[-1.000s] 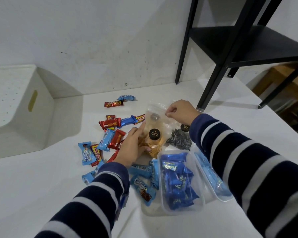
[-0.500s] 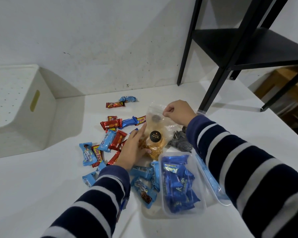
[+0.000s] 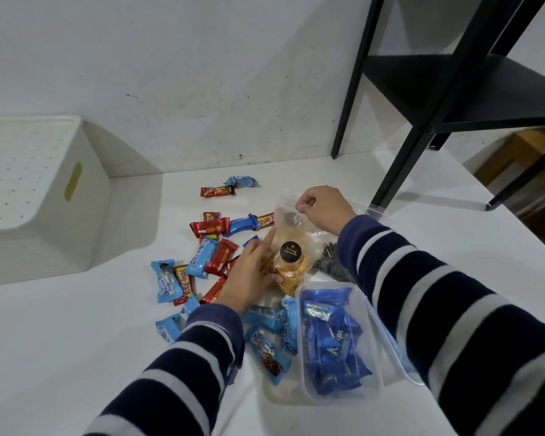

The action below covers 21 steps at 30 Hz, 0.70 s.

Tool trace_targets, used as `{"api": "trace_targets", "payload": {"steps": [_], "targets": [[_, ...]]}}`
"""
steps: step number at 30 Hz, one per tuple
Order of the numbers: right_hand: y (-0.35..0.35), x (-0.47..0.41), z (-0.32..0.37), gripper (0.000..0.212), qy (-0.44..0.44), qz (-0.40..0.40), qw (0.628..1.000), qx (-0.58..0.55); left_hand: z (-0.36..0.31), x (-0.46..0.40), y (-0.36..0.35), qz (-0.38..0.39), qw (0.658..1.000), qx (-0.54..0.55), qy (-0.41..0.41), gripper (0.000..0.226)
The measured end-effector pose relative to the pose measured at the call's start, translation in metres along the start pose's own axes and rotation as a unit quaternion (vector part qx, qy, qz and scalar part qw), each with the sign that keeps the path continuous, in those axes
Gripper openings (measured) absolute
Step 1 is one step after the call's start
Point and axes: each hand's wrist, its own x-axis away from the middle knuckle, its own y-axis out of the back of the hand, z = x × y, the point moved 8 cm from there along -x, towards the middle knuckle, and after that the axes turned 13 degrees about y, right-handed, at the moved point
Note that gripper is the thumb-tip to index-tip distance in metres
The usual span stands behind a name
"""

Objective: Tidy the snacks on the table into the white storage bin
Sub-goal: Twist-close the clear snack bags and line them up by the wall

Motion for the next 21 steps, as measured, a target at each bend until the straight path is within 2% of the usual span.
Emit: {"api": "trace_targets", "payload": {"steps": [4, 7, 12, 15, 21], "targets": [[-0.005, -0.001, 0.009, 0.007, -0.003, 0.008, 1.0, -0.006, 0.0, 0.001, 0.0, 0.006, 1.0, 0.015, 0.005, 0.098], [-0.003, -0.003, 0.012, 0.025, -0.001, -0.007, 1.0, 0.005, -0.001, 0.0, 0.0, 0.011, 1.0, 0.013, 0.01, 0.098], [-0.006, -0.007, 0.016, 0.006, 0.008, 0.013, 1.0, -0.018, 0.001, 0.004, 0.0, 0.012, 1.0, 0.017, 0.014, 0.096], [-0.009, -0.008, 0.026, 0.022, 0.023, 0.024, 0.999, -0.011, 0.001, 0.004, 0.0, 0.012, 1.0, 0.019, 0.008, 0.095], [-0.012, -0.011, 0.029, 0.016, 0.018, 0.011, 1.0, 0.001, 0.001, 0.006, -0.001, 0.019, 1.0, 0.016, 0.013, 0.094]]}}
